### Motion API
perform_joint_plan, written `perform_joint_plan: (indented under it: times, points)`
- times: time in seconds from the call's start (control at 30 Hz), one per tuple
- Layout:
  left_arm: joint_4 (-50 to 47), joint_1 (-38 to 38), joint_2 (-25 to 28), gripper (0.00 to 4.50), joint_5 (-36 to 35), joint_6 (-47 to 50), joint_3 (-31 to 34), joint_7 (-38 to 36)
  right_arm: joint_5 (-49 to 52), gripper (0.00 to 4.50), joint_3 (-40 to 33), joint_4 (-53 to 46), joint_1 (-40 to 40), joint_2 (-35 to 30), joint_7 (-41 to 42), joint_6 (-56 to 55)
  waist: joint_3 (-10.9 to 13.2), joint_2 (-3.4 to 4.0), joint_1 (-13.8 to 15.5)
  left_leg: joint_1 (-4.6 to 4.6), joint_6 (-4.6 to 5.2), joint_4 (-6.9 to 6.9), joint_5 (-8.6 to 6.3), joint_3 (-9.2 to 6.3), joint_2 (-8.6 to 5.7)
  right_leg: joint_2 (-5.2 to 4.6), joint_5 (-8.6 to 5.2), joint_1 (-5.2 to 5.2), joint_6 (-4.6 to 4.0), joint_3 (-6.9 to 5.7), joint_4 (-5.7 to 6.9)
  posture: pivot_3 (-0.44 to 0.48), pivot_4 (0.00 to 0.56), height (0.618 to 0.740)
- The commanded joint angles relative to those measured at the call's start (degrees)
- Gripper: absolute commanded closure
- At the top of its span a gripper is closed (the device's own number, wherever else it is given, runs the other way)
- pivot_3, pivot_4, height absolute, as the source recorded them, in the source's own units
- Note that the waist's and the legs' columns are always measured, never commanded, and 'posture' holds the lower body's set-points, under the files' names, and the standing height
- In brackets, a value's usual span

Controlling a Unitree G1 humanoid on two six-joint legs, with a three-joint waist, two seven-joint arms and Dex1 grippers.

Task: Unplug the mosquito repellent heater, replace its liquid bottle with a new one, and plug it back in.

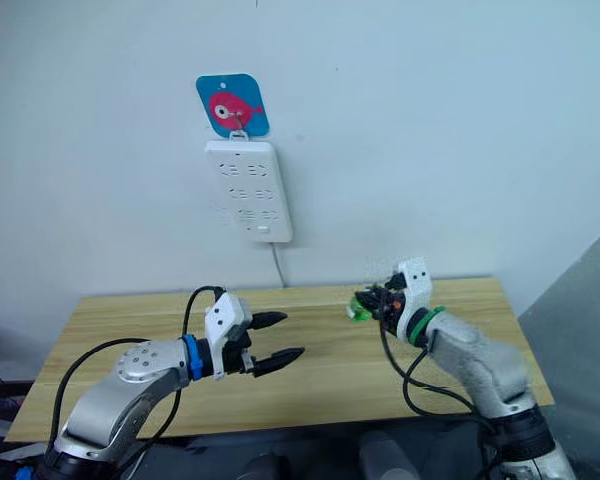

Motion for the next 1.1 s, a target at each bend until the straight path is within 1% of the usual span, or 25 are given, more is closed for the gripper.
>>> perform_joint_plan:
  times: [0.03, 0.13, 0.2, 0.3, 0.4, 0.57, 0.6, 0.63, 0.73, 0.8, 0.87, 0.9, 0.93, 0.97, 1.03, 1.07, 1.1]
  points:
    - [-4.5, 0.5, 0.3, 0.38, -1.1, -0.6, -0.1, -1.4, -13.9, 3.65, 3.7, 12.7, -4.4, 2.4, -1.7, -13.1, 0.0, -0.02, 0.0, 0.01, 0.0, -0.01, 0.0, 0.01, 0.0, 0.0, 0.0, 0.0, 0.0, 0.0, 0.0, -0.106, 0.103, 0.704]
    - [-5.2, 0.4, -0.1, 0.38, -0.9, -1.4, -0.3, -1.6, -19.5, 3.65, 3.6, 24.7, -8.1, 5.9, -2.5, -20.5, 0.0, -0.01, 0.2, 0.02, 0.0, 0.01, 0.0, 0.03, -0.01, 0.0, 0.01, 0.02, -0.01, 0.02, 0.02, -0.101, 0.11, 0.704]
    - [-5.4, 0.2, -1.0, 0.38, -1.0, -1.7, -0.2, -1.2, -21.5, 3.65, 2.3, 32.5, -10.7, 8.5, -3.2, -25.0, 0.0, -0.01, 0.4, 0.04, 0.0, 0.01, 0.0, 0.03, 0.0, 0.0, 0.01, 0.03, -0.01, 0.01, 0.03, -0.099, 0.11, 0.704]
    - [-5.4, -0.3, -2.9, 0.38, -0.7, -2.5, -0.1, 0.0, -23.7, 3.65, 0.9, 41.7, -14.0, 11.1, -3.5, -29.6, 0.1, 0.0, 0.9, 0.05, 0.0, 0.0, 0.0, 0.02, -0.01, 0.0, 0.01, 0.04, -0.01, 0.0, 0.03, -0.094, 0.112, 0.704]
    - [-5.3, -0.9, -4.8, 0.38, 0.2, -3.1, -0.3, 2.0, -25.1, 3.65, -0.7, 48.6, -16.4, 13.2, -3.6, -33.0, 0.1, 0.01, 1.4, 0.05, 0.0, 0.0, 0.0, 0.01, -0.01, 0.0, 0.01, 0.06, -0.02, 0.0, 0.02, -0.088, 0.119, 0.704]
    - [-5.4, -0.7, -5.3, 0.38, 1.7, -4.4, -0.7, 2.9, -25.9, 3.65, -3.2, 53.9, -17.5, 14.8, -3.0, -36.5, 0.1, 0.05, 1.8, 0.06, 0.0, 0.0, 0.0, -0.02, -0.02, 0.0, 0.02, 0.08, -0.03, -0.02, 0.04, -0.08, 0.116, 0.704]
    - [-5.4, -0.6, -5.1, 0.38, 2.1, -4.9, -0.9, 2.7, -25.9, 2.9, -3.6, 54.4, -17.5, 15.0, -2.9, -36.7, 0.1, 0.05, 1.9, 0.06, 0.0, 0.01, 0.0, -0.03, -0.02, -0.01, 0.02, 0.08, -0.03, -0.03, 0.04, -0.08, 0.116, 0.704]
    - [-5.3, -0.4, -5.2, 0.38, 2.4, -5.3, -1.0, 2.7, -25.6, 2.62, -4.1, 54.4, -17.3, 15.1, -2.2, -37.1, 0.1, 0.06, 1.9, 0.06, 0.0, 0.01, 0.0, -0.03, -0.02, -0.01, 0.02, 0.08, -0.03, -0.02, 0.04, -0.079, 0.117, 0.704]
    - [-5.2, 0.4, -5.7, 0.38, 3.0, -6.3, -1.1, 3.1, -25.2, 1.55, -5.4, 54.0, -16.6, 15.4, -1.4, -37.3, 0.2, 0.08, 1.9, 0.1, 0.0, 0.01, 0.0, -0.02, -0.02, 0.0, 0.02, 0.09, -0.03, -0.02, 0.08, -0.084, 0.122, 0.704]
    - [-4.7, 1.9, -5.9, 0.38, 4.1, -8.0, -0.7, 3.9, -24.9, 0.79, -6.1, 51.1, -15.4, 15.3, -0.7, -36.9, 0.2, 0.09, 1.9, 0.12, 0.0, 0.01, 0.0, -0.03, -0.02, 0.0, 0.02, 0.11, -0.03, -0.02, 0.08, -0.086, 0.122, 0.704]
    - [-3.6, 4.0, -6.7, 0.38, 4.9, -9.1, 0.8, 6.1, -24.5, 0.13, -6.6, 44.5, -12.6, 14.8, 0.2, -36.0, 0.2, 0.1, 2.0, 0.12, 0.0, 0.0, 0.0, -0.03, -0.02, 0.0, 0.02, 0.11, -0.03, -0.01, 0.08, -0.089, 0.123, 0.704]
    - [-2.8, 5.0, -7.3, 0.38, 5.3, -9.7, 2.0, 7.5, -24.5, 0.03, -6.5, 39.9, -10.7, 14.2, 0.8, -35.3, 0.2, 0.12, 2.2, 0.11, 0.0, -0.01, -0.01, -0.03, -0.02, -0.01, 0.02, 0.1, -0.02, -0.01, 0.07, -0.09, 0.127, 0.704]
    - [-0.9, 6.6, -7.9, 0.38, 6.3, -11.6, 3.8, 9.5, -24.0, 0.03, -6.0, 32.3, -7.3, 13.1, 2.7, -33.6, 0.2, 0.14, 2.3, 0.1, 0.0, -0.01, -0.01, -0.03, -0.01, -0.01, 0.01, 0.1, -0.03, -0.01, 0.07, -0.095, 0.137, 0.704]
    - [0.4, 7.7, -8.3, 0.38, 7.2, -13.0, 5.0, 10.9, -23.5, 0.03, -5.6, 26.7, -4.8, 12.3, 4.0, -32.1, 0.4, 0.24, 2.6, 0.1, 0.0, -0.01, -0.01, -0.05, -0.01, -0.01, 0.01, 0.09, -0.03, -0.01, 0.08, -0.097, 0.143, 0.704]
    - [2.7, 10.3, -9.2, 0.38, 7.5, -15.3, 8.1, 12.8, -23.5, 0.03, -3.3, 14.1, 0.8, 9.1, 8.3, -28.8, 0.8, 0.4, 2.7, 0.07, 0.0, -0.01, -0.02, -0.04, -0.01, -0.02, -0.01, 0.06, -0.03, 0.0, 0.07, -0.106, 0.159, 0.704]
    - [3.8, 11.1, -9.7, 0.38, 7.0, -15.5, 9.6, 13.7, -23.5, 0.03, -2.2, 8.9, 3.0, 7.5, 10.1, -26.6, 1.0, 0.37, 2.8, 0.09, -0.01, -0.02, -0.02, -0.04, -0.01, -0.03, -0.02, 0.08, -0.04, 0.01, 0.07, -0.106, 0.159, 0.704]
    - [6.2, 12.0, -10.0, 0.38, 6.8, -15.7, 11.7, 14.8, -22.8, 0.03, -0.5, 1.7, 5.9, 5.1, 12.9, -23.6, 1.4, 0.33, 2.8, 0.11, 0.0, -0.02, -0.02, -0.04, 0.0, -0.03, -0.02, 0.08, -0.05, 0.0, 0.07, -0.112, 0.174, 0.704]
